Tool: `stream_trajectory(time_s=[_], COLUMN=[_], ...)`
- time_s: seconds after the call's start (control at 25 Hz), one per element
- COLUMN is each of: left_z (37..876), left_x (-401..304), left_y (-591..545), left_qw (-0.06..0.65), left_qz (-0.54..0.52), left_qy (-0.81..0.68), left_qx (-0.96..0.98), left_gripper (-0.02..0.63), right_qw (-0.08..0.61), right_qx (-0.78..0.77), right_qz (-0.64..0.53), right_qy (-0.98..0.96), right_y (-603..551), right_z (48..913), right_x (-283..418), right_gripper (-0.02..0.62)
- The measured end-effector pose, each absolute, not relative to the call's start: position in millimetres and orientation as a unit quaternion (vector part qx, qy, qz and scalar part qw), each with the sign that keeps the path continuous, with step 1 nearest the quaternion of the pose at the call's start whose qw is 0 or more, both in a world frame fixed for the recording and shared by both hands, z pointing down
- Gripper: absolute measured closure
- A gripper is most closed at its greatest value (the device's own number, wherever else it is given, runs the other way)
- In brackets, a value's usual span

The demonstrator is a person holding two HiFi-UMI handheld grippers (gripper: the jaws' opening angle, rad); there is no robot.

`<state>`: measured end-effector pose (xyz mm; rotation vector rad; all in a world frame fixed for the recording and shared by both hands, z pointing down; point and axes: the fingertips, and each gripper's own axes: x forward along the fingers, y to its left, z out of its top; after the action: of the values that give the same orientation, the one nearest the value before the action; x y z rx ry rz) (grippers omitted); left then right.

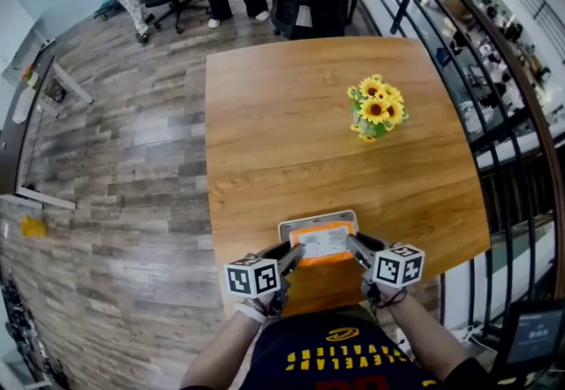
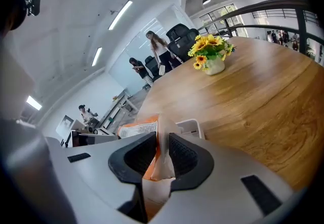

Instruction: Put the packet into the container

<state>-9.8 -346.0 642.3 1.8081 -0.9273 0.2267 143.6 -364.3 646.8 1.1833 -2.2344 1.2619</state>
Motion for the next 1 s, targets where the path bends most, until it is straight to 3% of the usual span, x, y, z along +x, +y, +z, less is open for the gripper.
stream_trajectory(time_s=[1.0], left_z=[690.3], left_x=[-10.3], left_y=[-358.4], left_qw=[0.53], left_qz=[0.195], left_qy=[-0.418], left_qx=[0.712], left_gripper=[0.468], right_qw=[0.318], right_qx=[0.413], right_qz=[0.393], right_qy=[-0.757], right_y=[-379.1], right_z=[698.1], right_x=[131.3], right_gripper=[0.509])
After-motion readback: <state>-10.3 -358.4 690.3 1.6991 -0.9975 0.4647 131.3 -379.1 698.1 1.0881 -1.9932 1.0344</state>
